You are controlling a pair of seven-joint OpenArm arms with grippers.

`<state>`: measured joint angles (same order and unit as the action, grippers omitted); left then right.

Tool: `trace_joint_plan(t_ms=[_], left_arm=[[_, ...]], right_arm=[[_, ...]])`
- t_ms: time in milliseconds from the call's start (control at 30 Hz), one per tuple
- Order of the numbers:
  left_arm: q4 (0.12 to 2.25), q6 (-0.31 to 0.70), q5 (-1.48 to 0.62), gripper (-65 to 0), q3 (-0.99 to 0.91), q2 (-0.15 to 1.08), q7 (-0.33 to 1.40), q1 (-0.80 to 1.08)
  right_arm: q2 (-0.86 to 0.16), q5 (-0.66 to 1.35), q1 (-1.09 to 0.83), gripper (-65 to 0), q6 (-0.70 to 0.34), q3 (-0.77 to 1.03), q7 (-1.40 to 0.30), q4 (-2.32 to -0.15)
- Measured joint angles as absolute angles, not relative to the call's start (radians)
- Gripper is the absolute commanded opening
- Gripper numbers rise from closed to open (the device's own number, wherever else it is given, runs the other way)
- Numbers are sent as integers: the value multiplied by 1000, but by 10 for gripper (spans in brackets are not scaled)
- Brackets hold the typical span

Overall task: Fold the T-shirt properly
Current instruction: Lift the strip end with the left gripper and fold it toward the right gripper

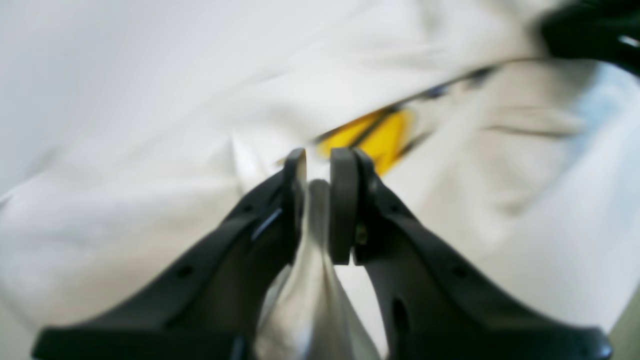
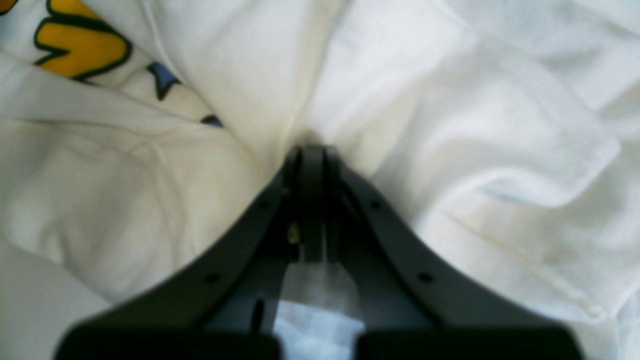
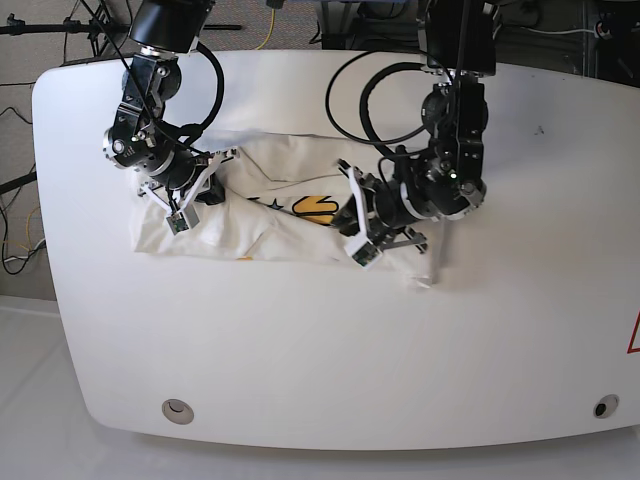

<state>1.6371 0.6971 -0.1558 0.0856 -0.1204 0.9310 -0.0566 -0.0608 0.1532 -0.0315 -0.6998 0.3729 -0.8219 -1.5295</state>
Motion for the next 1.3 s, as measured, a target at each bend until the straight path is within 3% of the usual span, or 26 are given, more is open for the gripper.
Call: trace_joint_plan(t_ms=[333,767,1300], left_arm=[[1633,697,-159,-584,230,-140,876,-35],[1509,697,-156,-584,243,-143,836,-59],[1588,695,-152,-583,83,-26,878,-107]], right_arm=[[-61,154,-31,-650,-700,373,-822,-1530],[-61,154,-32,-650,-700,373,-821,-1530],[-61,153,-31,-650,-700,374,-822,-1530]])
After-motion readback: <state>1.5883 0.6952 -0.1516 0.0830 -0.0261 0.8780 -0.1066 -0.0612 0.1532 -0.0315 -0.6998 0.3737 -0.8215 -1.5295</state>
